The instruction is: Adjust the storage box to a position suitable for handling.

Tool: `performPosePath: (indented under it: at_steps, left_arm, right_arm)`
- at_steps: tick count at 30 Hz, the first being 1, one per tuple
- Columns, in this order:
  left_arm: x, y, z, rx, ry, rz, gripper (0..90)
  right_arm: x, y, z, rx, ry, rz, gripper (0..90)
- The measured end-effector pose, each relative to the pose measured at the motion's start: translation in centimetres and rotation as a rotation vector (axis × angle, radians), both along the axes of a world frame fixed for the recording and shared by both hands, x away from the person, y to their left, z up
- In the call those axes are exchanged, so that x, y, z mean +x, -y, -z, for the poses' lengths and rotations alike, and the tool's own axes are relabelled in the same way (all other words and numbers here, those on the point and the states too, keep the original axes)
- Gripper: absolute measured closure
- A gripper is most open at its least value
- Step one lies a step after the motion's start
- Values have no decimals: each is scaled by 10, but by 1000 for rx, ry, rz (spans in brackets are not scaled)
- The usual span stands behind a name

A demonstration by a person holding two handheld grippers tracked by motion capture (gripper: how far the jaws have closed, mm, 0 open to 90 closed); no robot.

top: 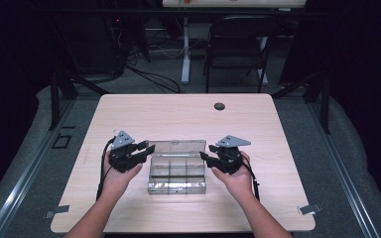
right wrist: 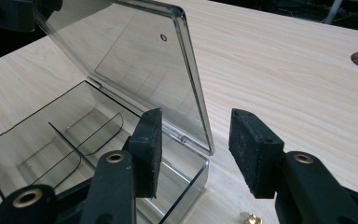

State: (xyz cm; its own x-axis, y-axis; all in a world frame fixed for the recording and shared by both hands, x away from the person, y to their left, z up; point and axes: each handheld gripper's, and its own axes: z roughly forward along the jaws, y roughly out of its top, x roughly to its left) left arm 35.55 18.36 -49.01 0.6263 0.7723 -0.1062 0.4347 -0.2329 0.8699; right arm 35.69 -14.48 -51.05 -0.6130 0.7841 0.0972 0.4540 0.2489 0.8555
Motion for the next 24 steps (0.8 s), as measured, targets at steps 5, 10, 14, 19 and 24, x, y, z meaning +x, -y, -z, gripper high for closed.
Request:
performPosePath:
  at_steps: [5, 10, 14, 19, 24]
  left_arm:
    - [4, 1, 2, 1, -9, 3, 647]
    - [6, 0, 4, -12, -13, 6, 643]
    - [9, 1, 7, -16, -25, 8, 634]
    - [14, 1, 10, -27, -38, 5, 629]
    - [18, 3, 14, -32, -57, 3, 611]
  right_arm:
    - [6, -4, 1, 8, 3, 1, 532]
    - [9, -6, 2, 10, 3, -8, 531]
    - [13, -7, 1, 3, 1, -12, 532]
    - [16, -7, 3, 18, 10, -8, 551]
    - [20, -7, 6, 23, -2, -7, 567]
